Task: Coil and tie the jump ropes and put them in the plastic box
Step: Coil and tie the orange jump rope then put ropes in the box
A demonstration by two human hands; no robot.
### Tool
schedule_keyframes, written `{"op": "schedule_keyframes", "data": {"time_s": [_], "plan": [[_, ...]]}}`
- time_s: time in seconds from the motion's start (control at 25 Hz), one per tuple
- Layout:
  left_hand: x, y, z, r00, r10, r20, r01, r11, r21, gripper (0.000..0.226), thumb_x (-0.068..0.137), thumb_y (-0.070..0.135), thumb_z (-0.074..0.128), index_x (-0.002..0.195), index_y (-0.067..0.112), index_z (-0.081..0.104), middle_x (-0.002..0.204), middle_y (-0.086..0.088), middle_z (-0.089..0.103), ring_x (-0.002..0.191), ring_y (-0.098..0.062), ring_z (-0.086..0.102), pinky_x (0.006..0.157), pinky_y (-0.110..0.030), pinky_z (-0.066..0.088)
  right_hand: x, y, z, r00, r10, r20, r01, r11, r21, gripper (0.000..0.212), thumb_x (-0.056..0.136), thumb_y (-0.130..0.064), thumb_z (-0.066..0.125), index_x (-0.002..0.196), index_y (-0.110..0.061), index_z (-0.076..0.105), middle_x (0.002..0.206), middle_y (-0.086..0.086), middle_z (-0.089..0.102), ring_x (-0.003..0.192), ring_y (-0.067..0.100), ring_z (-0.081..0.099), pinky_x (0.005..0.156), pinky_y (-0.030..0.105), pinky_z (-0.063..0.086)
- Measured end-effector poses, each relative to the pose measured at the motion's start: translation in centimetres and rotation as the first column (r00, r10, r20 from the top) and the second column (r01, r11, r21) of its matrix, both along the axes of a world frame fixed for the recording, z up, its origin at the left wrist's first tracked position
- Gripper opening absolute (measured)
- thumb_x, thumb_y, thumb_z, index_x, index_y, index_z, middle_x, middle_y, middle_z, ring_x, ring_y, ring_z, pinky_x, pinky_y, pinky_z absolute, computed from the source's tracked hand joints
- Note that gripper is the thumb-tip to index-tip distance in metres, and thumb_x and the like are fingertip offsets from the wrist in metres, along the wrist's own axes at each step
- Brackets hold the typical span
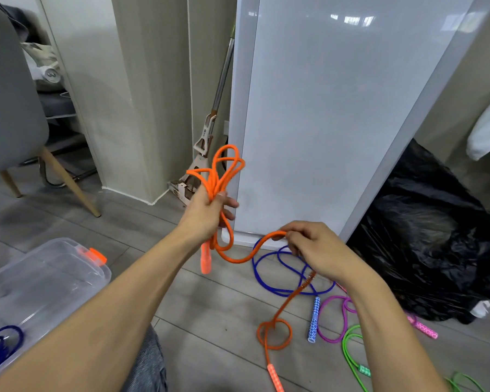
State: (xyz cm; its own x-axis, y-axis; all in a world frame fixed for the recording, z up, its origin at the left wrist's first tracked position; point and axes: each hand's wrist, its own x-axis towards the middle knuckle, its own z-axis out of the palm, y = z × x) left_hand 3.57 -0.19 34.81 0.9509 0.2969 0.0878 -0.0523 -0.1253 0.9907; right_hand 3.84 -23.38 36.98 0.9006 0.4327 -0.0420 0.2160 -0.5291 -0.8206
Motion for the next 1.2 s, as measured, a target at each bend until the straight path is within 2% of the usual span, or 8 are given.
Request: {"op": "schedule_keyframes", "data": {"time_s": [0.2, 0.28, 0.52, 0.68, 0.8, 0.96, 1.08, 1.2], "plan": [[-1.8, -2.9, 0.7, 0.936, -0.336, -0.1, 0.342, 0.939, 0.045, 0.013, 0.105, 0.02, 0.043, 0.113, 0.018, 0.053, 0.101, -0.002, 0.075, 0.094, -0.013, 0.073, 0.084, -0.032, 0.058, -0.6, 1.2, 0.0, 0.998, -0.058, -0.015, 0.059, 0.997, 0.055, 0.012, 0.103, -0.023, 0.051, 0.1, -0.019, 0.062, 0.082, -0.001, 0.076, 0.043, 0.002, 0.047, 0.053, 0.018, 0.037], [-2.2, -3.5, 0.8, 0.913, -0.389, -0.121, 0.398, 0.915, 0.06, 0.01, 0.105, 0.018, 0.045, 0.109, 0.016, 0.053, 0.095, -0.001, 0.074, 0.089, -0.009, 0.073, 0.082, -0.027, 0.059, -0.6, 1.4, -0.3, 0.991, -0.129, 0.044, 0.126, 0.991, 0.053, 0.011, 0.104, -0.025, 0.051, 0.099, -0.019, 0.058, 0.08, 0.0, 0.074, 0.043, -0.003, 0.052, 0.055, 0.018, 0.037], [-2.4, -4.4, 0.3, 0.866, -0.478, -0.15, 0.481, 0.877, -0.015, 0.011, 0.104, 0.02, 0.046, 0.109, 0.013, 0.053, 0.087, -0.011, 0.061, 0.083, -0.03, 0.07, 0.084, -0.047, 0.06, -0.5, 1.7, -0.5, 0.954, -0.241, 0.18, 0.226, 0.969, 0.101, 0.007, 0.097, -0.029, 0.063, 0.094, -0.025, 0.067, 0.083, -0.006, 0.072, 0.077, 0.005, 0.068, 0.07, 0.027, 0.054], [-2.2, -4.2, 0.0, 0.863, -0.461, -0.205, 0.492, 0.859, 0.139, 0.015, 0.102, 0.026, 0.05, 0.102, 0.012, 0.056, 0.079, -0.008, 0.054, 0.069, -0.025, 0.065, 0.078, -0.05, 0.061, -0.8, 1.7, 0.1, 0.942, -0.277, 0.189, 0.272, 0.961, 0.051, 0.015, 0.092, -0.038, 0.069, 0.088, -0.023, 0.068, 0.061, -0.01, 0.058, 0.055, 0.004, 0.052, 0.055, 0.02, 0.039], [-1.6, -3.5, -0.5, 0.949, -0.296, -0.113, 0.316, 0.906, 0.281, 0.008, 0.1, 0.031, 0.05, 0.096, 0.026, 0.055, 0.079, -0.015, 0.056, 0.072, -0.035, 0.068, 0.073, -0.054, 0.06, -0.8, 1.6, 0.1, 0.976, -0.204, 0.082, 0.205, 0.979, 0.001, 0.021, 0.097, -0.038, 0.06, 0.087, -0.022, 0.069, 0.046, -0.012, 0.052, 0.039, 0.002, 0.042, 0.05, 0.021, 0.032], [-0.4, -2.5, -0.9, 0.997, -0.011, -0.077, 0.014, 0.999, 0.043, 0.012, 0.101, 0.016, 0.046, 0.109, 0.018, 0.055, 0.081, -0.014, 0.062, 0.07, -0.034, 0.07, 0.068, -0.044, 0.06, -0.6, 1.5, -0.3, 0.988, -0.075, -0.137, 0.073, 0.997, -0.02, 0.03, 0.102, -0.019, 0.041, 0.096, -0.018, 0.071, 0.06, -0.001, 0.06, 0.041, 0.012, 0.046, 0.043, 0.023, 0.038], [0.5, -1.4, -1.0, 0.942, 0.324, -0.085, -0.326, 0.945, -0.005, 0.017, 0.099, 0.012, 0.045, 0.106, 0.012, 0.061, 0.072, -0.004, 0.057, 0.058, -0.018, 0.054, 0.05, -0.027, 0.043, -0.1, 0.3, -0.7, 0.97, -0.042, -0.241, 0.012, 0.992, -0.123, 0.035, 0.1, -0.015, 0.036, 0.097, -0.012, 0.071, 0.064, 0.004, 0.063, 0.044, 0.016, 0.05, 0.043, 0.024, 0.038], [1.1, 0.3, -1.4, 0.845, 0.525, -0.105, -0.535, 0.838, -0.109, 0.022, 0.098, 0.015, 0.047, 0.111, 0.015, 0.065, 0.091, -0.007, 0.066, 0.065, -0.018, 0.057, 0.052, -0.024, 0.042, 0.3, -1.4, -1.2, 0.954, -0.06, -0.293, -0.029, 0.956, -0.291, 0.029, 0.1, -0.024, 0.047, 0.091, -0.011, 0.07, 0.058, 0.001, 0.063, 0.047, 0.017, 0.053, 0.047, 0.024, 0.04]]}}
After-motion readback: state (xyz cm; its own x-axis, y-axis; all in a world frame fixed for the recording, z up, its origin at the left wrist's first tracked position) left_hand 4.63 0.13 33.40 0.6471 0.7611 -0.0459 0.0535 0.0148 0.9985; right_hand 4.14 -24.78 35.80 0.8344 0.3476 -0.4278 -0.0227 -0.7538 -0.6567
